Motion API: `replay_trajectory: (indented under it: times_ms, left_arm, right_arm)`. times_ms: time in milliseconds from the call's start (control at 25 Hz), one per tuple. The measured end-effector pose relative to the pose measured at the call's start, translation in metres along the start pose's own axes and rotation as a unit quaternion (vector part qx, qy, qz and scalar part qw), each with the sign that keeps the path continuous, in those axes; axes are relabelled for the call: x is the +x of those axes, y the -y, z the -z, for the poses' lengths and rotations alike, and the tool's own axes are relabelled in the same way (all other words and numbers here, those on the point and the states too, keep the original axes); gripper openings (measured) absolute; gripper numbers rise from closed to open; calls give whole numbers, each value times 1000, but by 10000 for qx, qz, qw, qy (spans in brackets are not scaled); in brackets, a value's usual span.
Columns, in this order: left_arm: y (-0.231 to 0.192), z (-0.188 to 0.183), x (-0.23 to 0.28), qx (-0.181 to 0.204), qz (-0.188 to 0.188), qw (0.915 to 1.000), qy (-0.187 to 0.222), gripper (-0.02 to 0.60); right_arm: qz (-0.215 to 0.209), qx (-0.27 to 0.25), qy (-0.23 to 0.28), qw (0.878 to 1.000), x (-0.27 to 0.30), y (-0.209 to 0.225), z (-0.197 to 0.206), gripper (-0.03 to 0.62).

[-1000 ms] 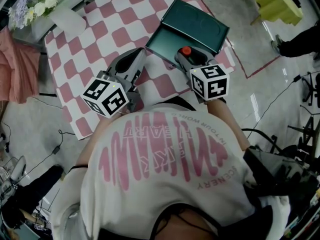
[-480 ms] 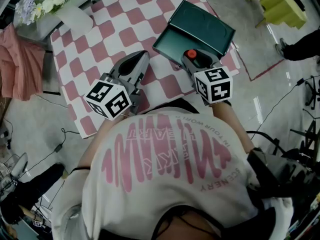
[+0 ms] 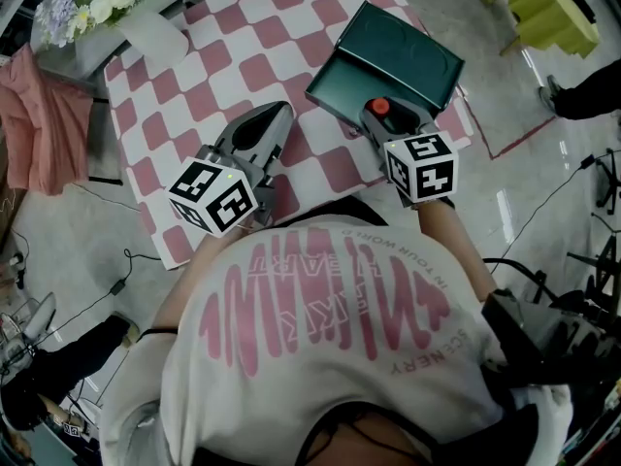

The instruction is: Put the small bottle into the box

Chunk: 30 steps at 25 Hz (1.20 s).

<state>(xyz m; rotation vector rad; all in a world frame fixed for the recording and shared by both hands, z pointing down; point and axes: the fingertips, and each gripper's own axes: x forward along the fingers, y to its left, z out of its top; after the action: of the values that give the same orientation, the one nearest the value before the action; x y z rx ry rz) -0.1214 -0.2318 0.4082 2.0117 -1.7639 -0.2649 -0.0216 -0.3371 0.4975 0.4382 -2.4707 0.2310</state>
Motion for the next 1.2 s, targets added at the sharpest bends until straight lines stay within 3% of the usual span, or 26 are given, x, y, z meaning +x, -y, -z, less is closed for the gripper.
replay_trajectory:
  times_ms: [680, 1200]
  left_arm:
    - [-17, 4, -9, -101, -141, 9998, 18, 8]
    - [-19, 7, -8, -107, -144, 9998, 74, 8]
  right_arm:
    - [67, -257, -154, 9995, 3, 0, -1, 153]
    - [-120, -257, -344, 9990, 3, -1, 1, 155]
